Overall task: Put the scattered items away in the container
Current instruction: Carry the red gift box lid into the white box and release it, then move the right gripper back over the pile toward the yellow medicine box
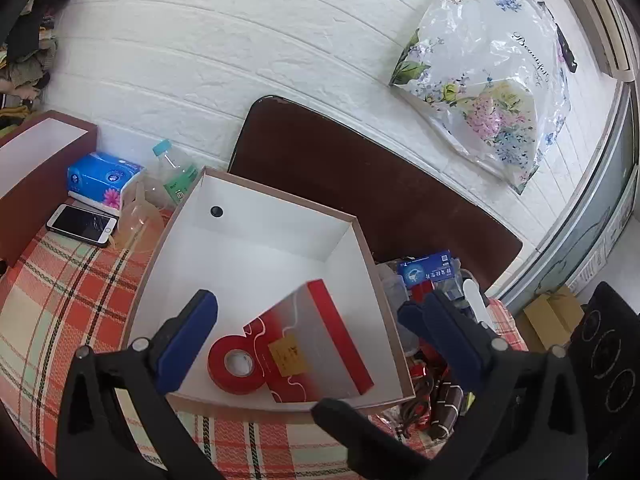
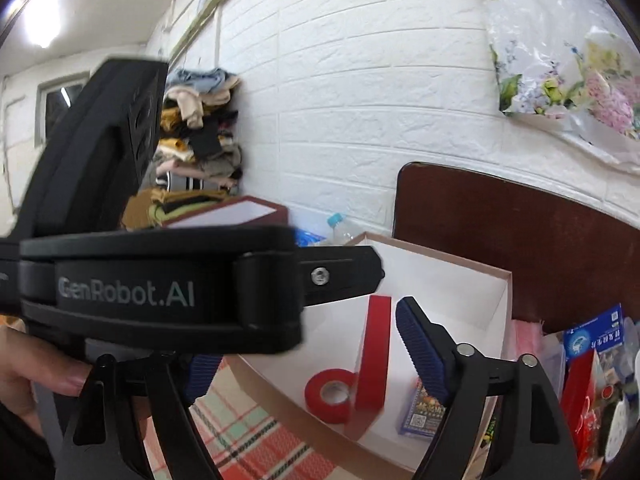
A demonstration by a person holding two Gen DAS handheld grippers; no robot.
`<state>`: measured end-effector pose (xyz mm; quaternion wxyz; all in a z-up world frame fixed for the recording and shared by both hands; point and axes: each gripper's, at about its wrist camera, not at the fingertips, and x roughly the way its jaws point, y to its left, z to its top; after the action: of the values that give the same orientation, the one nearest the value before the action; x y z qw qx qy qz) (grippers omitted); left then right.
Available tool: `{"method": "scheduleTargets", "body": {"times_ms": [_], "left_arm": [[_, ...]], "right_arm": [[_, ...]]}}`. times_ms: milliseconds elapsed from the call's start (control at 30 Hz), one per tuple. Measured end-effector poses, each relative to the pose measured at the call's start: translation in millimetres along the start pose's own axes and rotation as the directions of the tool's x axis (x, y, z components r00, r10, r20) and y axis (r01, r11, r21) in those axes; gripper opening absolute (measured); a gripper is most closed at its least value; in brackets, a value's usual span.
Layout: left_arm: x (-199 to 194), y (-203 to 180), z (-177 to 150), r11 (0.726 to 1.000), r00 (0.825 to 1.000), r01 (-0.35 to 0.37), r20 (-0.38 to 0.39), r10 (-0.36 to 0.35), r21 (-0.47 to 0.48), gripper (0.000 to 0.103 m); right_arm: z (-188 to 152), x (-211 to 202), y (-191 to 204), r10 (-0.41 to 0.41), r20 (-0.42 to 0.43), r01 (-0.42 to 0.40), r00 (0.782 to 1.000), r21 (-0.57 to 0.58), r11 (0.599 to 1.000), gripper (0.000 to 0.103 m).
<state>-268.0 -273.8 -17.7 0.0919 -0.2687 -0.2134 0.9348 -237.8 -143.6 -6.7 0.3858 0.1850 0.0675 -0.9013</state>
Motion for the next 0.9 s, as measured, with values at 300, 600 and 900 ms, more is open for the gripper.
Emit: {"method": "scheduleTargets", "body": {"times_ms": [300, 600, 900], "left_arm": [[-29, -23, -8, 1.000, 1.000, 0.018, 0.019, -0.018, -0.008, 0.103], [-49, -99, -24, 0.996, 0.997, 0.070, 0.018, -0.071, 0.060, 0.103], [-61, -183, -44, 0.980, 0.992, 0.128, -0.007, -0.129, 0.153, 0.103]], "right_arm": [[-5, -47, 2, -0.036, 0.024, 0.035, 0.999, 0.015, 0.999, 0.085], [-5, -125, -15, -0.104, 0.089, 0.099, 0.991, 0.059, 0.993, 0.086], [-20, -216, -52, -0.212, 0.157, 0.190, 0.965, 0.143, 0.971, 0.094]]}}
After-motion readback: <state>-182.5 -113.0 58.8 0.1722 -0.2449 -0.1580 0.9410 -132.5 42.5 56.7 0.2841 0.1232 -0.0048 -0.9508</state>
